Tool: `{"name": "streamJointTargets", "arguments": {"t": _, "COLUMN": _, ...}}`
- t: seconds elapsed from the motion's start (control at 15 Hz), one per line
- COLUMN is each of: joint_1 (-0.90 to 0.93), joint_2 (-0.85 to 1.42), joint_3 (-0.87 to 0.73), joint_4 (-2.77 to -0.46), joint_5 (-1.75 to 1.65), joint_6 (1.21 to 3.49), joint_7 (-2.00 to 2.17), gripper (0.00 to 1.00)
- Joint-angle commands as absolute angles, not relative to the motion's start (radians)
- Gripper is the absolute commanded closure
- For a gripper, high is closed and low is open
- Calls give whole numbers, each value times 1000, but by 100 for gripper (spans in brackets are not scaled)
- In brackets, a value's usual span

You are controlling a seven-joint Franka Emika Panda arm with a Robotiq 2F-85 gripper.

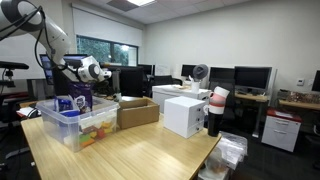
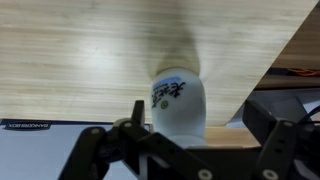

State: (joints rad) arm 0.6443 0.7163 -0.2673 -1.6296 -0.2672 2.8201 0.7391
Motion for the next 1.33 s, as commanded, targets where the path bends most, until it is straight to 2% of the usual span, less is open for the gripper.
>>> {"name": "streamJointTargets", "arguments": {"t": 0.0, "joint_1": 707, "joint_2": 749, "joint_3": -344, "joint_4": -1617, "joint_5": -300, "joint_6": 2873, "joint_7": 816, "gripper": 0}}
{"name": "streamJointTargets", "arguments": {"t": 1.27, "joint_1": 752, "joint_2": 897, "joint_3": -449, "joint_4": -1459, "joint_5": -278, "joint_6": 2874, "joint_7": 831, "gripper": 0}}
